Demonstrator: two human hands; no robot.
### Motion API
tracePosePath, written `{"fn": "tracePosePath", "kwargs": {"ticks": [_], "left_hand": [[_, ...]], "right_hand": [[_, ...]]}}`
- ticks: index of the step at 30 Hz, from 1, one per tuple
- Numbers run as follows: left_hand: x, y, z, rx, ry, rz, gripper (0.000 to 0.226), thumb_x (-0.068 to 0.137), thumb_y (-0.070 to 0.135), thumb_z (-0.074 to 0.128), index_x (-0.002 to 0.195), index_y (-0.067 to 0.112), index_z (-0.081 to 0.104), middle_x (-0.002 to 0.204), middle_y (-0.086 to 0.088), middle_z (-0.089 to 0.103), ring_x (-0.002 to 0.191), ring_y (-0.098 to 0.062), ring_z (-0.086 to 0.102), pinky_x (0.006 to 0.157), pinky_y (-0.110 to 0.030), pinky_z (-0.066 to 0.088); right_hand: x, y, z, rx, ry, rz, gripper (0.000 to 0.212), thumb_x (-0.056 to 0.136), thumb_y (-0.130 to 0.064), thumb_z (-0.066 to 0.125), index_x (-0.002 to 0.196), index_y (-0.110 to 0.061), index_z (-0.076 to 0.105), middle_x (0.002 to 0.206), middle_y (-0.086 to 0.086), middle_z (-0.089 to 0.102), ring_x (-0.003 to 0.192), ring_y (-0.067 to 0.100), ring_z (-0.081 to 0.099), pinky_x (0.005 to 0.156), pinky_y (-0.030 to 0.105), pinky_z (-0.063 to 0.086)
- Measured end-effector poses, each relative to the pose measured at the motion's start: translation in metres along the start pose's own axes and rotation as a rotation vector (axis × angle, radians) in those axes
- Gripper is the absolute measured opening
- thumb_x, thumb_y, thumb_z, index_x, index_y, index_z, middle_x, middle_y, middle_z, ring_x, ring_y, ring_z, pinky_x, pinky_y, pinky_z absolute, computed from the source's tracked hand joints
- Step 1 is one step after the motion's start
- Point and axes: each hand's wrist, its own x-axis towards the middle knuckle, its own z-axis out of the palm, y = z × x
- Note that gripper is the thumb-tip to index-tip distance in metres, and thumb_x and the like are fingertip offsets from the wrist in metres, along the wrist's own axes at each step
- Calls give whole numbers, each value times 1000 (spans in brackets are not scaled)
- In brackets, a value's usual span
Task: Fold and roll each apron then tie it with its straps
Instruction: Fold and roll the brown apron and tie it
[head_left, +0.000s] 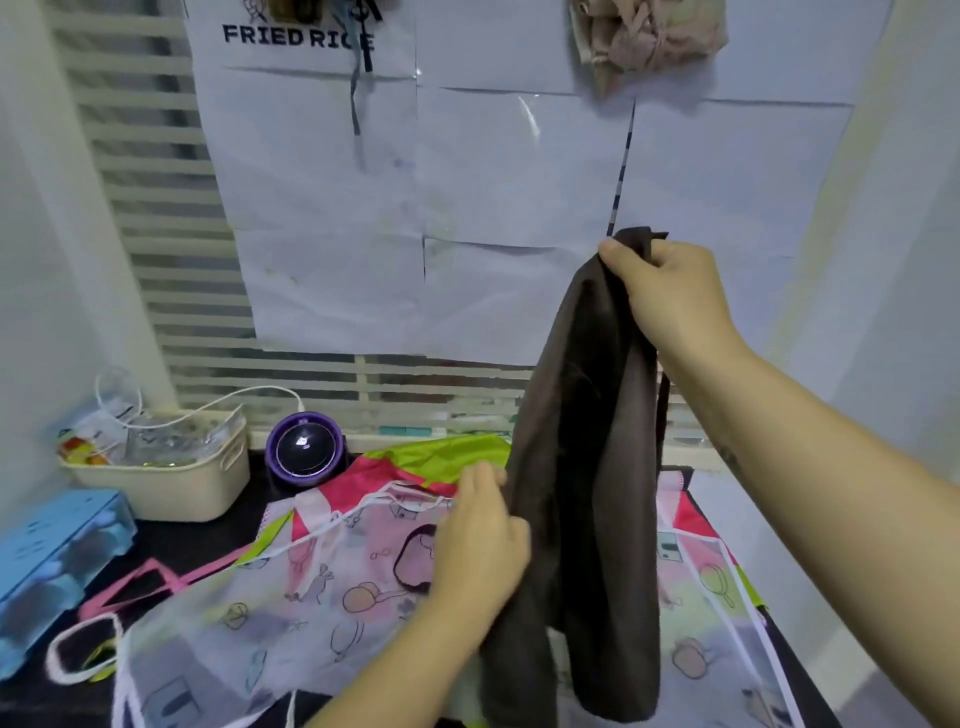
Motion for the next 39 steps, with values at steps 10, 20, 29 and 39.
{"fn": "tracePosePath", "kwargs": {"ticks": [10,20,29,39], "left_hand": [[115,28,-129,175,526,165,32,85,-2,37,97,11,63,85,-14,67,86,-38,55,79,-37,35],[170,-40,-32,512,-178,304,34,87,1,39,100,22,63,105,-5,67,102,-29,57,96,-37,32],[62,-172,56,557,-478,-37,45,93,22,53,136,30,44,138,2,44,128,-22,43,108,-40,26],[24,-224,51,657,-437,-322,67,88,36,62,145,26,30,151,-7,25,138,-29,28,114,-51,22]], "right_hand": [[22,27,-57,-118,146,87,43,88,-33,61,82,9,58,74,6,50,69,16,46,61,29,35],[2,176,-54,-422,-62,467,35,86,-21,63,116,-4,61,115,14,64,107,30,59,90,34,46],[-74,299,-52,-699,-229,792,35,87,-10,57,122,-6,55,117,19,61,108,37,57,89,34,45],[-96,327,15,-870,-783,332,37,90,-22,61,127,-19,56,129,3,54,124,23,47,105,37,38]]}}
